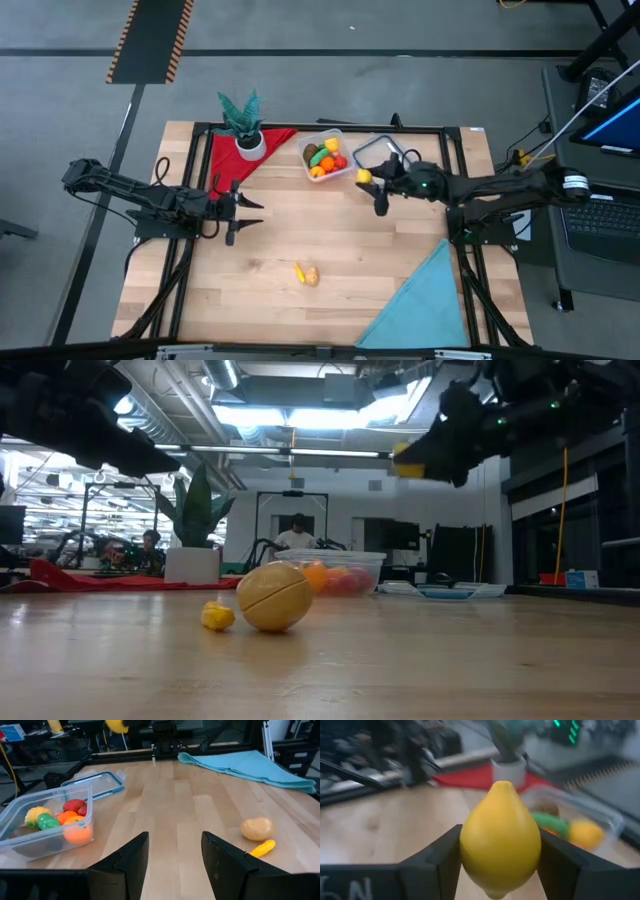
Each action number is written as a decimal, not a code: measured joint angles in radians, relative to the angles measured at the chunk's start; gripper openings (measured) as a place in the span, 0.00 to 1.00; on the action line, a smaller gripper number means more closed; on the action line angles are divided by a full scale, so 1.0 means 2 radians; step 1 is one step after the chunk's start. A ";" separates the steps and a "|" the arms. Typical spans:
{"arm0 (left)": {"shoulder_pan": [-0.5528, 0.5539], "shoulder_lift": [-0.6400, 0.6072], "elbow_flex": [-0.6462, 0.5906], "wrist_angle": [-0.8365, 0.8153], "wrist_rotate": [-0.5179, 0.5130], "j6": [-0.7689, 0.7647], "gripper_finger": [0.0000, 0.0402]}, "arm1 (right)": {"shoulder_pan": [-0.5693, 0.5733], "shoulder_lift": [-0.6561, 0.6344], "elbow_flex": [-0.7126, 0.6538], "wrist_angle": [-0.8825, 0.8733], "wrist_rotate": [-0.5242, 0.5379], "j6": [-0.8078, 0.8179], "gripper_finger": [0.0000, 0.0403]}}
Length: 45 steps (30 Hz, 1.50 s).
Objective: Pick and placing Produce into tupperware
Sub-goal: Put the yellow lemon into the transparent container
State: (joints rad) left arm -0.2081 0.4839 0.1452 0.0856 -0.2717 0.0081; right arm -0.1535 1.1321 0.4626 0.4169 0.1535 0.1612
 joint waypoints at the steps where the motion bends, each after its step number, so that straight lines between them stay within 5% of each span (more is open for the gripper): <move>1: 0.000 0.000 0.000 0.001 0.000 -0.001 0.43 | 0.000 -0.003 -0.007 0.021 -0.013 -0.010 0.52; 9: 0.000 0.000 0.000 0.004 0.000 -0.003 0.43 | 0.000 -0.005 -0.021 0.074 -0.054 -0.045 0.52; 23: 0.000 0.000 0.000 0.003 0.000 -0.003 0.43 | 0.000 0.000 -0.021 0.066 0.105 -0.017 0.52; 45: 0.000 0.000 0.000 0.002 0.000 0.001 0.43 | -0.086 0.157 0.135 0.018 0.055 -0.017 0.52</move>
State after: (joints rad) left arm -0.2079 0.4840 0.1452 0.0895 -0.2722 0.0109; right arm -0.3248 1.4454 0.7331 0.4522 0.2643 0.1265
